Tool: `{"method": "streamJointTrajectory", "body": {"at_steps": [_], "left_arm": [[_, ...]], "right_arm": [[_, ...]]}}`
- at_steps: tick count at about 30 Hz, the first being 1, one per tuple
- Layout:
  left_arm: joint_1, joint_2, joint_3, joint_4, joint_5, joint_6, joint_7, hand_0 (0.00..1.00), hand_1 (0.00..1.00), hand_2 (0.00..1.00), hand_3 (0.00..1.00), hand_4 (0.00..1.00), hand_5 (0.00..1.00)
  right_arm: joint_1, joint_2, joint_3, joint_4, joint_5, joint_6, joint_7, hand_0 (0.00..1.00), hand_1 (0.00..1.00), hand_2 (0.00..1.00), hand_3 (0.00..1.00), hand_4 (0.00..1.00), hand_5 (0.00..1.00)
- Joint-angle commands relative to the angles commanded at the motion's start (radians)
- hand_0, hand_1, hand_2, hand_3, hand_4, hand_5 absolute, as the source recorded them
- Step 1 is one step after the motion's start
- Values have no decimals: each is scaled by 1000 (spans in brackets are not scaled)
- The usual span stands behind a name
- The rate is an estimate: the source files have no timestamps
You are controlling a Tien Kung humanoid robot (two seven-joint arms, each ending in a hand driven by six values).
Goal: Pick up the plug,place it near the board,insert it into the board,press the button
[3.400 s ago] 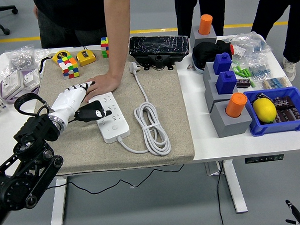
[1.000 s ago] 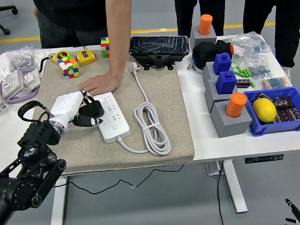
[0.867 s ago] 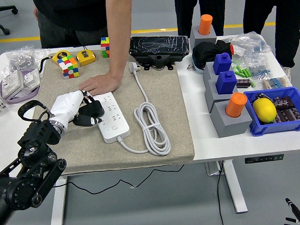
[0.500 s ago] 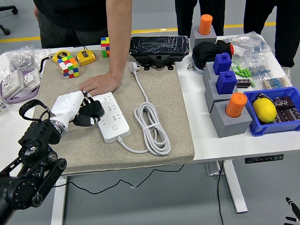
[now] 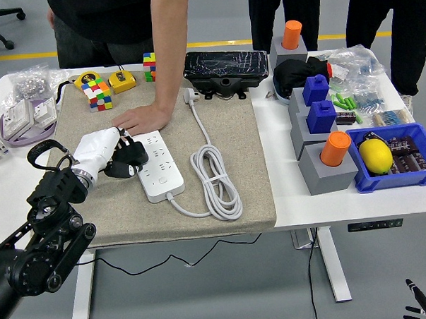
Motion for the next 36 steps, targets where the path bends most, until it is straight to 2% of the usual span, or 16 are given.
{"method": "streamJointTrajectory", "body": {"at_steps": [23, 32, 36], "left_arm": [[8, 6, -12, -20, 9, 3, 3, 372, 576, 535, 535, 808, 96], [8, 7, -45, -70, 28, 0, 9, 363, 575, 529, 533, 806, 96], [7, 8, -66, -111, 28, -2, 13, 361, 575, 527, 532, 805, 96]], "right_arm": [[-8, 1, -3, 0, 3, 0, -3, 779, 727, 712, 733, 998, 938], [-7, 2, -6, 0, 5, 0, -2, 779, 728, 712, 734, 998, 938], [-4, 1, -4, 0, 6, -1, -2, 779, 728, 712, 734, 998, 939]]}}
